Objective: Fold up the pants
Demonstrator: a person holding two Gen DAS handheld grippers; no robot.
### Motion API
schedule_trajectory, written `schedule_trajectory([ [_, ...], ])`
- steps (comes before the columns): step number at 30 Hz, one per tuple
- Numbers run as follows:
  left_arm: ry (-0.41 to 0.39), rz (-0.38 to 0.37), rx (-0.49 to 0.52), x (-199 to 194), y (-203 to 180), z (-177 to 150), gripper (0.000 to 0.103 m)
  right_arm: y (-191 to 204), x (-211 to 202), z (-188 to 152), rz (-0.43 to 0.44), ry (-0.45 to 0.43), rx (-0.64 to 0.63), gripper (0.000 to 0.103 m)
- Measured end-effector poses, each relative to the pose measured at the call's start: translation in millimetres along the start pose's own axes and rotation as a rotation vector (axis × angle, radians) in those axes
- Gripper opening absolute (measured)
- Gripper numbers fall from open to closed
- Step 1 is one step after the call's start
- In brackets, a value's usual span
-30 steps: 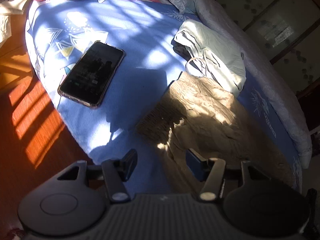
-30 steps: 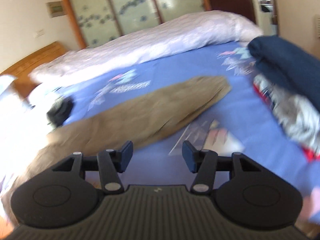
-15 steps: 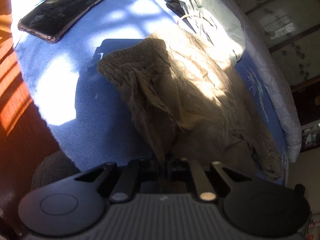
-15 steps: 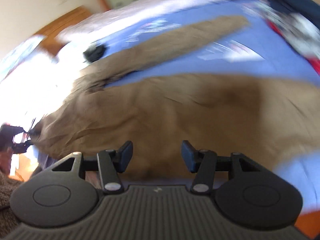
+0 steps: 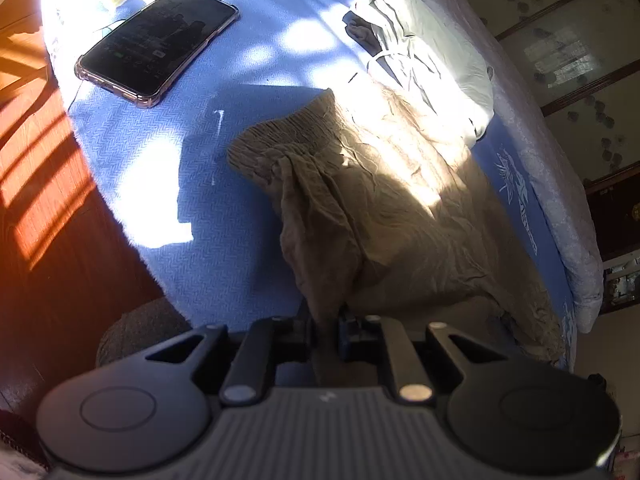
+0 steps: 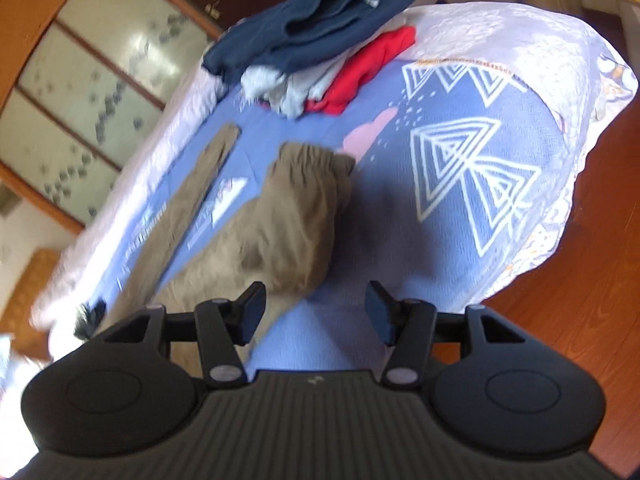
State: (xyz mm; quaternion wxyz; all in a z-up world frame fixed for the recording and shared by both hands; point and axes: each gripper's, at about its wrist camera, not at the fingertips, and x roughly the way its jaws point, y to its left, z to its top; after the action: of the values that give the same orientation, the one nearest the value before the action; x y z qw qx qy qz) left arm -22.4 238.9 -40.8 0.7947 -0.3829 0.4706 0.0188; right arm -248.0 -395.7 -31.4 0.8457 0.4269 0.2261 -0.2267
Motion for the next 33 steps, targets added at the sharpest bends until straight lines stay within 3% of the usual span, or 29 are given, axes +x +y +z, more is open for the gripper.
schedule_trajectory([
  [6, 0.001, -0.005, -0.027, -1, 5, 5, 0.009, -4, 16, 24, -0.005, -0.063, 0.003, 0.063],
  [7, 0.002, -0.007, -0.025, -2, 4, 7, 0.007, -2, 21, 27, -0.016, -0.063, 0.001, 0.057],
  [8, 0.003, -0.013, -0.025, -5, 3, 9, 0.007, 1, 27, 33, -0.023, -0.059, -0.001, 0.041],
  [9, 0.000, -0.021, -0.023, -9, 2, 10, 0.007, 5, 32, 38, -0.032, -0.057, 0.005, 0.003],
  [13, -0.032, -0.038, 0.009, -29, -3, 15, 0.007, 2, -3, 53, 0.038, -0.241, 0.048, 0.005],
  [15, -0.021, -0.025, 0.026, -29, -2, 17, 0.007, 2, -6, 56, 0.045, -0.280, 0.046, 0.005],
  [17, -0.001, 0.006, 0.031, -22, 1, 14, 0.007, -2, 2, 53, 0.006, -0.255, 0.027, 0.005],
  [21, 0.054, 0.062, 0.048, 0, 5, 4, 0.008, -23, 21, 36, -0.158, -0.180, 0.039, 0.005],
  [24, 0.067, 0.071, 0.044, 4, 10, 2, 0.020, -44, 18, 24, -0.164, -0.157, 0.135, 0.006],
  [25, 0.064, 0.071, 0.037, 3, 12, 3, 0.034, -45, 14, 23, -0.155, -0.158, 0.153, 0.009],
  [27, 0.047, 0.063, 0.029, -1, 15, 5, 0.041, -45, 8, 23, -0.127, -0.156, 0.178, 0.021],
  [28, 0.041, 0.054, 0.026, -3, 17, 6, 0.042, -44, 5, 21, -0.097, -0.151, 0.196, 0.044],
  [29, 0.037, 0.046, 0.021, -4, 19, 7, 0.043, -42, 3, 19, -0.068, -0.146, 0.211, 0.057],
  [33, 0.040, 0.028, 0.003, 1, 25, 5, 0.042, -20, 15, 6, -0.032, -0.068, 0.148, 0.056],
])
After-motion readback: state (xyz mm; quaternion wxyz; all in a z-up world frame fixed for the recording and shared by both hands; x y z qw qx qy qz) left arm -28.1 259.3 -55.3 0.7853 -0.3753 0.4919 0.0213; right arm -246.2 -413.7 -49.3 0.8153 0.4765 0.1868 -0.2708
